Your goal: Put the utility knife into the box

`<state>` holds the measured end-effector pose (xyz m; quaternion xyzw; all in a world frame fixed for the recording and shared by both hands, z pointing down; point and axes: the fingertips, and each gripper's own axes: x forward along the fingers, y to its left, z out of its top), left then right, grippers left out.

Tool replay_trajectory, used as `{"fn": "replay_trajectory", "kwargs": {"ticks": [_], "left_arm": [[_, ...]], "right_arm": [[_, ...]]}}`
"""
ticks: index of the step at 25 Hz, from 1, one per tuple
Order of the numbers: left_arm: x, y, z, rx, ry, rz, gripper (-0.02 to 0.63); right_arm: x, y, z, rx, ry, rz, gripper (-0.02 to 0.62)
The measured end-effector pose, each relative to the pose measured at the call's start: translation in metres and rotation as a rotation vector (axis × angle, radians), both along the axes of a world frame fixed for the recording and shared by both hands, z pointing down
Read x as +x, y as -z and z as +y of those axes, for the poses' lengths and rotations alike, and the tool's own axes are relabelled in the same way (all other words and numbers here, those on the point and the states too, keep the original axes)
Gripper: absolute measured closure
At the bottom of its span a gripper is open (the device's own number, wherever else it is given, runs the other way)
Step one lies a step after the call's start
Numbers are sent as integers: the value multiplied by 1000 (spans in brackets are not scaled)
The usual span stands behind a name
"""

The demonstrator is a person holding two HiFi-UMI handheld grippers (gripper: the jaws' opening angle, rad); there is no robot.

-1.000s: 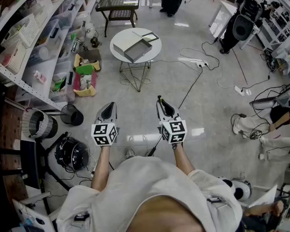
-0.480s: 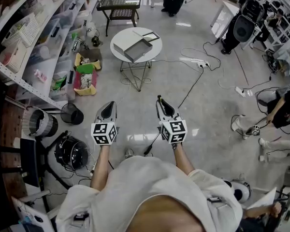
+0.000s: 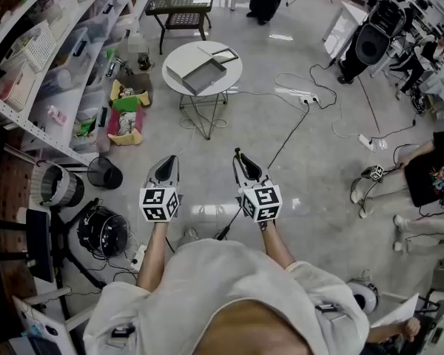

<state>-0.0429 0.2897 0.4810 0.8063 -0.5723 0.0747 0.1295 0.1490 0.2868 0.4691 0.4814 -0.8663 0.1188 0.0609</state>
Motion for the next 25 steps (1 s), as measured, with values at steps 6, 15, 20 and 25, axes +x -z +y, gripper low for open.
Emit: {"fn": "replay_trajectory", "kwargs": {"ticks": [6,15,20,25], "left_arm": [[27,-8,0,-19,-16,-9,586],[19,-19,-27,-34,-4,-9,586],[8,-31,-67,-40,-13,12,586],[-10,-33,-127,-34,-39,36,586]], "right_arm": [[17,-7,-4,-11,5,-14,514],[12,-19,-31,-31,11,-20,514],[-3,-24,-68,-33,11,-1,514],[-25,-23,-124,-31,-8,24,514]]}}
